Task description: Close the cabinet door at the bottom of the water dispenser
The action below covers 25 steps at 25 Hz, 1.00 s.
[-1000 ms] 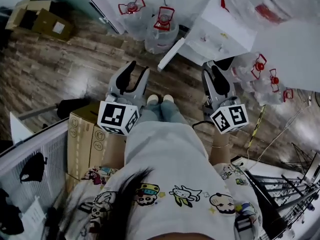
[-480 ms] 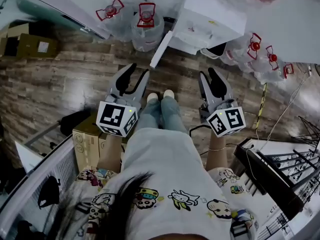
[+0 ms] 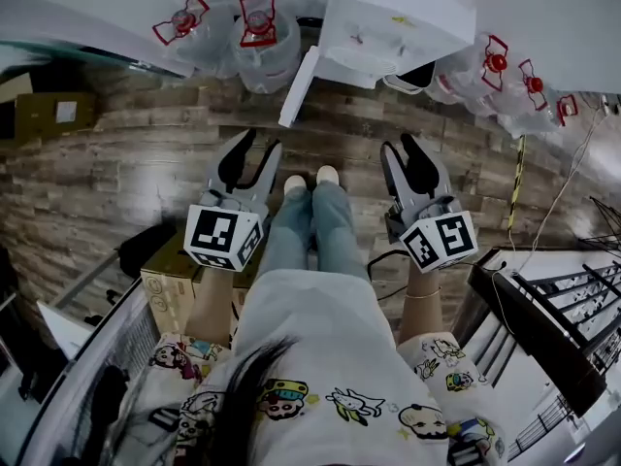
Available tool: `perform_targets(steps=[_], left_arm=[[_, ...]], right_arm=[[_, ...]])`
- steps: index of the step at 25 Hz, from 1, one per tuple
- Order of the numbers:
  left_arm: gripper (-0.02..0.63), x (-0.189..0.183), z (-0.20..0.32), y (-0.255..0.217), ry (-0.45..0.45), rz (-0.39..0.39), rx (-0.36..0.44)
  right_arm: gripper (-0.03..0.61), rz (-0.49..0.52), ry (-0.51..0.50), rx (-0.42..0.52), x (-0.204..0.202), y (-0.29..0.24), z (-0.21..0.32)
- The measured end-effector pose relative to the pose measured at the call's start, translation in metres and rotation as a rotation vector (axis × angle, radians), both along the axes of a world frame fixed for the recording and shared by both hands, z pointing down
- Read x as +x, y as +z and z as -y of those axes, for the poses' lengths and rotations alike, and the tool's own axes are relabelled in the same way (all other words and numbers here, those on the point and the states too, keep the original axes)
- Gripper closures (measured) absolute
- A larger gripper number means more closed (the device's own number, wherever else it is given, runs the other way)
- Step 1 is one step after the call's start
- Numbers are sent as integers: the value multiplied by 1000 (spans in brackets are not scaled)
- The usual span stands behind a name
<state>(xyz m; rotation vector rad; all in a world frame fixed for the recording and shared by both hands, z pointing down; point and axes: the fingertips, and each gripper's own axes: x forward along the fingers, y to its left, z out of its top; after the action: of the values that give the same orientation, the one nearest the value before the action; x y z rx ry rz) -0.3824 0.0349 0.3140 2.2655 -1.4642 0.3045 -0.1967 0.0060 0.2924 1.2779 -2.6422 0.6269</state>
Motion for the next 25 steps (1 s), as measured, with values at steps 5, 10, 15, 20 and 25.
perform_targets(steps=[5,10,15,20,25], left_arm=[[456,11,7,44,-6,6,-35],[456,21,14,101,-4,26,-86],[433,25,14,163,-15,44,-163],[426,25,18,224,-39,66,-243],[420,28,19,283,-27,118,-329]], right_arm=[[437,-1,16,-30,12,36,0],[437,-10,16,-69,18,80,1],[437,-11,17,-102,23,124,4],[437,3,19,-143,23,165,5],[437,-1,7,-189,22,201,6]])
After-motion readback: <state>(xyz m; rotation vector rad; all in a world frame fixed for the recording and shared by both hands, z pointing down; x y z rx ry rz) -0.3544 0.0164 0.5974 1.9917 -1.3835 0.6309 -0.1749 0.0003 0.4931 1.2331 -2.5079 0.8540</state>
